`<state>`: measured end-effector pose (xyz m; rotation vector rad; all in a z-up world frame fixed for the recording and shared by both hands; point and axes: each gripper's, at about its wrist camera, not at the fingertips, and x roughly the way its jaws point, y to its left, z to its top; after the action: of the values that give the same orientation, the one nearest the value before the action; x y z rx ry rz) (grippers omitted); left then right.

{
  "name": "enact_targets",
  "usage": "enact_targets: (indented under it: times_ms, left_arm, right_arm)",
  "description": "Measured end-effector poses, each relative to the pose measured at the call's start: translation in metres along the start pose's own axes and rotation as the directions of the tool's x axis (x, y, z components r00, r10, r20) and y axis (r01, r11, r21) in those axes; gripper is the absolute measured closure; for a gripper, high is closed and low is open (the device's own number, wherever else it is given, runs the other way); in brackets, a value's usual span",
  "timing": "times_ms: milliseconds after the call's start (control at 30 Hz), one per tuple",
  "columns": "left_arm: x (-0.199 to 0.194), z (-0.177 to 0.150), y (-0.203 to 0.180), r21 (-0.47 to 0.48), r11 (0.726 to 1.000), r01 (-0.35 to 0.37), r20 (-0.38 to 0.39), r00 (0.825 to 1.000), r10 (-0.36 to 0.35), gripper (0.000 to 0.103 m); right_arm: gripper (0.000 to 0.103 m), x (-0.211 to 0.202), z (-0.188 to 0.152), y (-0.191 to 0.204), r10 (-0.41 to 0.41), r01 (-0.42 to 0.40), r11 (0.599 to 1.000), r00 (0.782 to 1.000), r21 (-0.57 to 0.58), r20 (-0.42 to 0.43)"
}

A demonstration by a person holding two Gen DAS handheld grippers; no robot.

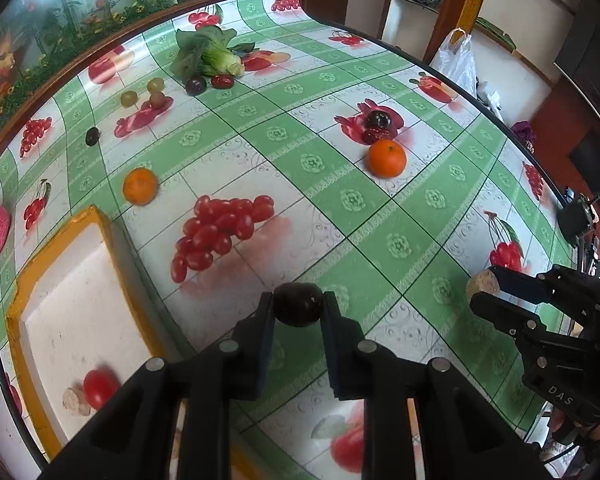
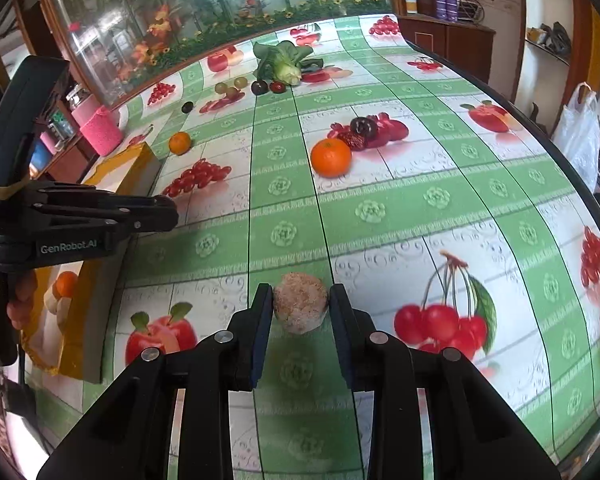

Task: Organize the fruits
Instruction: 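Carry the bread piece and plum into the tray and open both grippers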

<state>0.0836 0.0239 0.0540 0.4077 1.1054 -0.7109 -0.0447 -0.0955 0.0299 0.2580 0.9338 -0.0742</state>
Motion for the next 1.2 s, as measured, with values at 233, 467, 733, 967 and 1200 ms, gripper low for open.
enact_targets:
  times_ms: [233,467,733,967,1200]
  left_arm:
    - [-0.021,-0.014,0.014,0.000,1.000,-0.001,0.033,0.999,0.001,0.077]
    - [-0.041,-0.029,0.044,-0.033,0.999,-0.014,0.056,0.998,0.016,0.077]
    - [-0.053,-0.047,0.087,-0.086,0.995,-0.055,0.060,0.996,0.060,0.077]
    - [-0.058,-0.061,0.127,-0.149,0.985,-0.084,0.051,0.994,0.092,0.077]
    - [-0.055,-0.072,0.165,-0.216,0.969,-0.117,0.028,0.992,0.126,0.077]
  right_arm:
    - [0.075,-0.012,-0.009,0.015,-0.018,0.017,1.000,1.000,0.022,0.016]
    - [0.075,-0.016,-0.005,0.048,-0.002,0.002,1.000,0.999,-0.002,0.034]
    - [0.075,-0.014,0.008,0.096,0.055,-0.053,0.997,0.998,-0.052,0.040]
    - [0.075,-0.009,0.019,0.133,0.100,-0.095,0.990,0.994,-0.105,0.037]
    - [0.075,-0.003,0.029,0.165,0.136,-0.130,0.978,0.990,-0.165,0.026]
